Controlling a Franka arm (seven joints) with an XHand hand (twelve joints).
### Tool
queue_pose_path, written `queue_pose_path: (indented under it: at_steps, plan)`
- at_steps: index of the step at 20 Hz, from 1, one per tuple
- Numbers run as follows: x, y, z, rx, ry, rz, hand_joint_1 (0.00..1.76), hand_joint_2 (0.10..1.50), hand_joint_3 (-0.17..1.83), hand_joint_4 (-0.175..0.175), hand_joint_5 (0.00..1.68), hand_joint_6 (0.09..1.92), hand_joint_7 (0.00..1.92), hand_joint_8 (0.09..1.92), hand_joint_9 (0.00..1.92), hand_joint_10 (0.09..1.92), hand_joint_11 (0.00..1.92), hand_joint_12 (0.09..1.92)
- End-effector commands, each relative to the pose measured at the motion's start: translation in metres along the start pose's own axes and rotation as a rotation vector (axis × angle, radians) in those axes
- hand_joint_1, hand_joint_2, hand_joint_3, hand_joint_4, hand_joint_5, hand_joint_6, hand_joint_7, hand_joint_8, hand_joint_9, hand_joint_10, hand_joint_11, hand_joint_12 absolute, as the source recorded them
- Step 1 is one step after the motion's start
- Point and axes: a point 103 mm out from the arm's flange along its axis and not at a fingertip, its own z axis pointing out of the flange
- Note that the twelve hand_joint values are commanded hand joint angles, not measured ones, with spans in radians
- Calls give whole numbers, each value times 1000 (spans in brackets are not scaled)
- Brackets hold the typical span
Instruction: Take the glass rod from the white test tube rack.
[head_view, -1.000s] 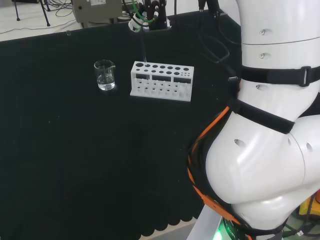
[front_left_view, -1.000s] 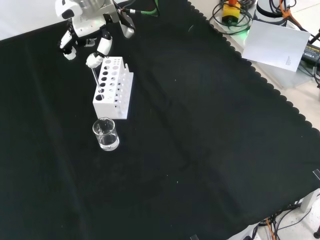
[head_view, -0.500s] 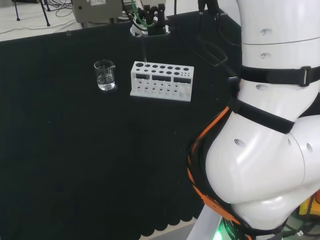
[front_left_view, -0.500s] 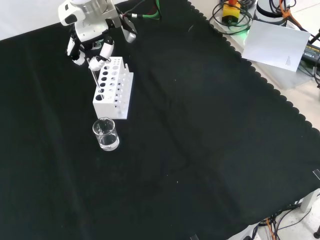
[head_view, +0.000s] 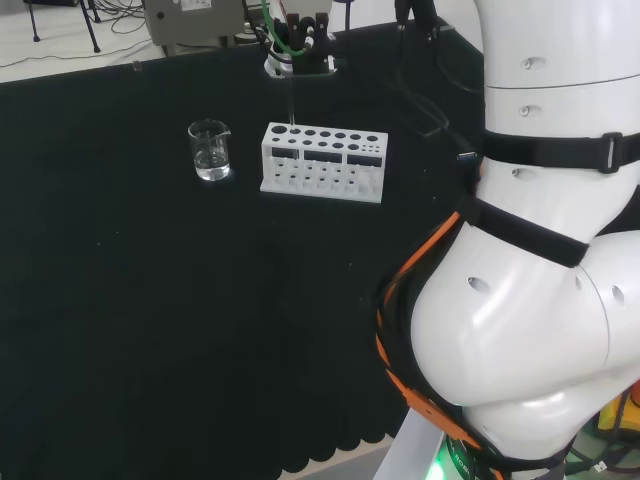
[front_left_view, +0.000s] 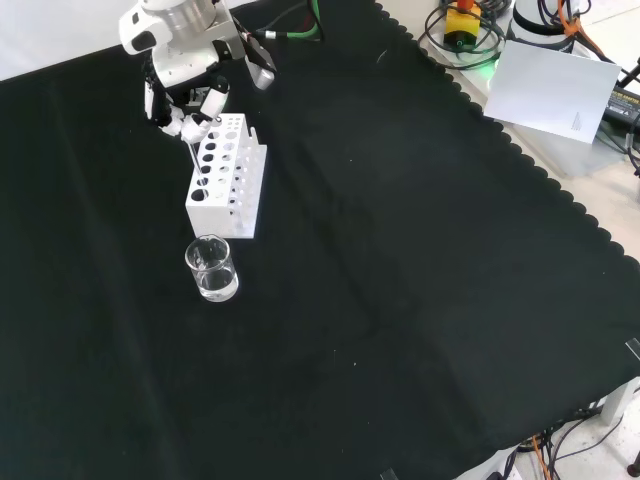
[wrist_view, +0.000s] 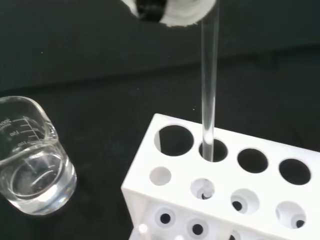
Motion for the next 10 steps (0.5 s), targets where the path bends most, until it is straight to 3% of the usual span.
queue_pose_path:
  at_steps: [1,5,10]
  plan:
    - [9,-5,-8,-67,40,-2,1278,996,188,-175,1056,646,1072,1188,1647,942,1768,763]
    - [11,-10,-19,-119,37,0,1290,858,470,-175,1053,712,1077,1236,1619,975,1606,794]
    - [9,-19,-36,-151,22,10,1297,714,741,-175,1067,792,1111,1276,1628,967,1594,781]
